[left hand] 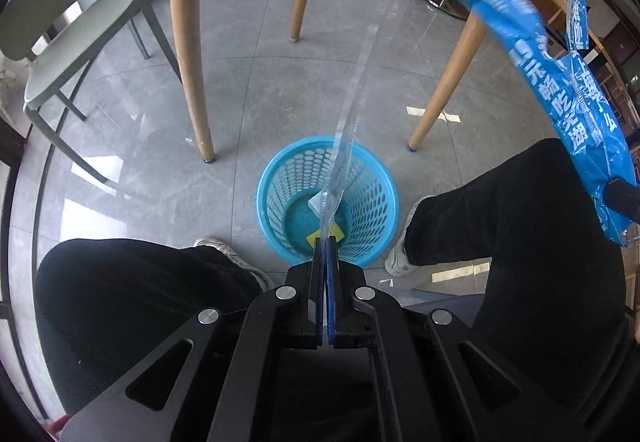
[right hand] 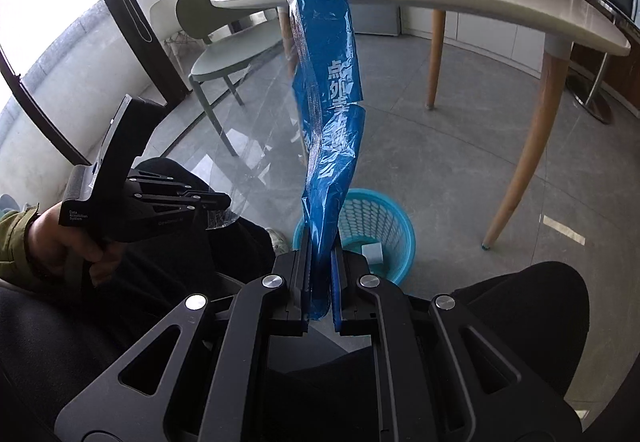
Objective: Collect trash
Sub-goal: 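Carry the clear bag and blue bag down over the wastebasket with both tools, then open the right tool to drop the blue bag while the left tool releases the clear bag, then raise both open tools back toward the table, then grasp the white cup rim with the left tool while the right tool grasps the clear wrap, then carry the white cup and clear wrap down over the blue wastebasket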
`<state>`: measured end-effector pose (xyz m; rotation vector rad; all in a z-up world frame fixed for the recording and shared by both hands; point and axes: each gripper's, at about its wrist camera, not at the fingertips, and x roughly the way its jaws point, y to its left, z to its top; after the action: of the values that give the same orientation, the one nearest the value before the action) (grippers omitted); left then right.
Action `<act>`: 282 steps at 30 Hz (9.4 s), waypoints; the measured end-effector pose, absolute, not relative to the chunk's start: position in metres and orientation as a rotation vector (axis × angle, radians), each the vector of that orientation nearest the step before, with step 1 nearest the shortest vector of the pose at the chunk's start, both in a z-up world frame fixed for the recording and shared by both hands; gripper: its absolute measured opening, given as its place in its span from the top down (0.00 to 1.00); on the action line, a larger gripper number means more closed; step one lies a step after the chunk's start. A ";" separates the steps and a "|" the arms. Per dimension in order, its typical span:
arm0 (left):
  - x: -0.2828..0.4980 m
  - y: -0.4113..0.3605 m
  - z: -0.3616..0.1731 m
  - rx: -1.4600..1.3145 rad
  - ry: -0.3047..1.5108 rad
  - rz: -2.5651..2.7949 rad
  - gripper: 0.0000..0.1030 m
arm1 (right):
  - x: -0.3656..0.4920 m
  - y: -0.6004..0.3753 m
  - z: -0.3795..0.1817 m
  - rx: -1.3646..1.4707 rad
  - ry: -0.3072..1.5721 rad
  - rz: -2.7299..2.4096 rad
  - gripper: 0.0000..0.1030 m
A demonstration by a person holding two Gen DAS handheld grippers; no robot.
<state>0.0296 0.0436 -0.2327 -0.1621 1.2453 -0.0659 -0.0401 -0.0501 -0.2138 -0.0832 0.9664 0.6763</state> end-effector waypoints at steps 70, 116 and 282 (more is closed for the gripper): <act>0.143 0.050 -0.506 -0.339 1.971 0.192 0.79 | 0.131 0.036 -0.541 -0.005 1.785 0.352 0.66; 0.055 0.023 -0.202 -0.081 1.132 0.127 0.45 | 0.048 -0.040 -0.297 0.078 1.094 0.431 0.28; 0.029 0.022 -0.078 -0.091 0.919 0.018 0.97 | -0.051 -0.089 -0.102 0.027 0.780 0.761 0.76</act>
<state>0.0289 0.0224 -0.0785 -0.0911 0.9194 0.0184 -0.0514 -0.0887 -0.1024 0.0274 0.7797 0.7608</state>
